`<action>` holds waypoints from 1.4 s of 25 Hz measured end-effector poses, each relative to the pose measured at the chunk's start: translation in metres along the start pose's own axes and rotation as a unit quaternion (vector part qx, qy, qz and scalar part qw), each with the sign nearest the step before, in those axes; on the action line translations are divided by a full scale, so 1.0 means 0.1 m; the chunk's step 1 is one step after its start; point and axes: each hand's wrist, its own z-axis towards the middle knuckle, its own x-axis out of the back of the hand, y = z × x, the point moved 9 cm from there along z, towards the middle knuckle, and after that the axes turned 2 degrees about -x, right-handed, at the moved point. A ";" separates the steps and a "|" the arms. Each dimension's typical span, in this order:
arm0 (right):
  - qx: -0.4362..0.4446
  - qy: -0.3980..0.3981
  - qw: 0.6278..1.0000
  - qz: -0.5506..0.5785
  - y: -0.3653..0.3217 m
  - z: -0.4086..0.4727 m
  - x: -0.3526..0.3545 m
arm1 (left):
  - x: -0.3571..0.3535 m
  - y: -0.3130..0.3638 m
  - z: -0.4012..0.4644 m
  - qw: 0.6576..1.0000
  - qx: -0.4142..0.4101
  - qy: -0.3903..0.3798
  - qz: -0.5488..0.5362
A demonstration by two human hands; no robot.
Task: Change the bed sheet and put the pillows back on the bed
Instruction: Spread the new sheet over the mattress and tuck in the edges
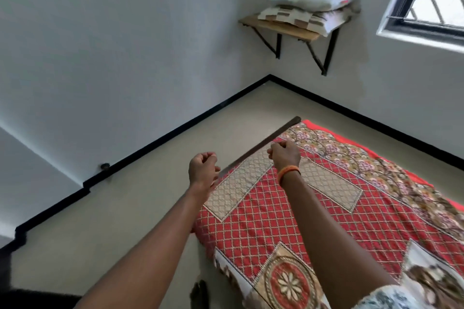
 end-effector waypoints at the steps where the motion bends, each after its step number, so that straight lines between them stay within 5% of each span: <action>1: -0.008 0.007 1.000 0.008 -0.04 0.03 -0.28 | 0.12 -0.01 0.23 1.000 0.008 -0.005 0.005; 8: -0.027 0.024 0.998 0.058 -0.70 0.32 -2.23 | 0.82 0.48 2.11 0.997 0.035 -0.059 0.020; 23: -0.069 0.112 0.984 0.120 -1.71 3.11 -4.58 | -0.10 1.72 5.94 0.986 0.007 -0.168 -0.006; 28: -0.040 0.162 0.975 0.148 -2.32 4.19 -4.65 | -1.03 2.09 7.01 0.976 0.015 -0.215 -0.012; 35: -0.058 0.323 0.936 0.124 -2.50 5.94 -3.50 | -3.69 2.40 7.68 0.928 0.003 -0.373 0.018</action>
